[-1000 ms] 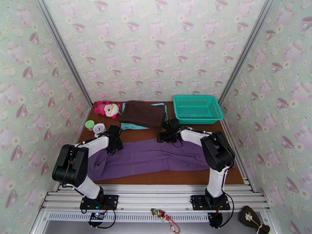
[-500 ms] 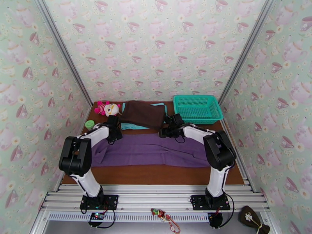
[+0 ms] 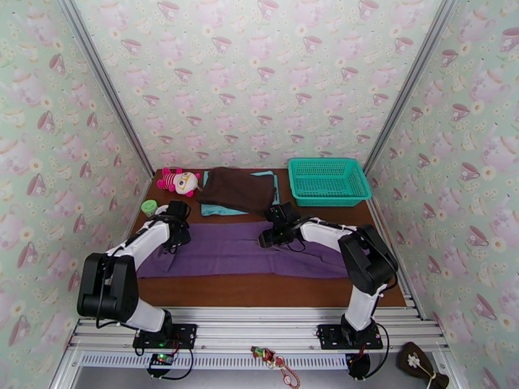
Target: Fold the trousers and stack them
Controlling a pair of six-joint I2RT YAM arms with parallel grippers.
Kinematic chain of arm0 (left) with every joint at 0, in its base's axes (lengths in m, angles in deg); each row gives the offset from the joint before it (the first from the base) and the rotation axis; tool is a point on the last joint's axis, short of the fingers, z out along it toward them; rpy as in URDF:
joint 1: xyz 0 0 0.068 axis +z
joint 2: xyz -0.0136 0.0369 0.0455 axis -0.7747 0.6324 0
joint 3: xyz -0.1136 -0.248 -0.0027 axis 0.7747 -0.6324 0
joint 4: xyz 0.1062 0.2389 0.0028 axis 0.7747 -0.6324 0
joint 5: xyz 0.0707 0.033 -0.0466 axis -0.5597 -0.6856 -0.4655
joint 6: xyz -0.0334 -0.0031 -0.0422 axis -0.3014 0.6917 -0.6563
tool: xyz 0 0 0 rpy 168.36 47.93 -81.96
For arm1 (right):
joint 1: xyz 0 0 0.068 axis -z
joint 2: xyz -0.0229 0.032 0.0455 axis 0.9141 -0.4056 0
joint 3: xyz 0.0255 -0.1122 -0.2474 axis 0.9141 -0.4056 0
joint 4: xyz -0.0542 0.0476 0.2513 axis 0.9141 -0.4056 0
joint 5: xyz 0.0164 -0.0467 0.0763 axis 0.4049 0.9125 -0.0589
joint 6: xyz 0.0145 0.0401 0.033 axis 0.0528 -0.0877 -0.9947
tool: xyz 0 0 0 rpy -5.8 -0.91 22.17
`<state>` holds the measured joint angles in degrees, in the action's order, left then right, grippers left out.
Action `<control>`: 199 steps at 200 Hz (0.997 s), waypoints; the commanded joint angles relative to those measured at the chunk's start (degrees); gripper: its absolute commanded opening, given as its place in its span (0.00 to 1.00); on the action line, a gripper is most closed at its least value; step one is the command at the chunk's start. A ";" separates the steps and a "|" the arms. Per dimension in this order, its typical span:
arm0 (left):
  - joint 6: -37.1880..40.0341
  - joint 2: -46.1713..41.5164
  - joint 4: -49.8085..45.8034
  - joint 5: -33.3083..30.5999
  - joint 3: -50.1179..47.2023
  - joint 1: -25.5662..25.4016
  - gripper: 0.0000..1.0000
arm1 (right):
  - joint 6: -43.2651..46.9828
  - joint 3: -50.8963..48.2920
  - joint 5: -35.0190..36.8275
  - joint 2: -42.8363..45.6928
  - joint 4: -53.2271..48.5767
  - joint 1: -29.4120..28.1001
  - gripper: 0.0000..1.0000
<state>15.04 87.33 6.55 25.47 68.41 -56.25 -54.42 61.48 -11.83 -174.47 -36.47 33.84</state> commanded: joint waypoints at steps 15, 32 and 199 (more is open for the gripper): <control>-9.31 -8.66 -0.76 -2.23 -6.08 -1.00 0.46 | 2.05 -0.19 3.43 -0.52 -3.23 -2.19 0.70; -15.46 -13.83 1.89 0.74 -9.39 -1.60 0.42 | 2.42 -0.07 2.88 -0.78 -3.66 -2.32 0.58; -58.49 -24.28 20.21 -1.18 -27.85 -2.24 0.58 | 0.62 -1.56 0.75 2.06 -2.19 -2.84 0.00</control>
<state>-39.58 61.30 22.57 27.35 41.37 -59.09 -53.26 61.05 -10.43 -174.49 -39.16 31.48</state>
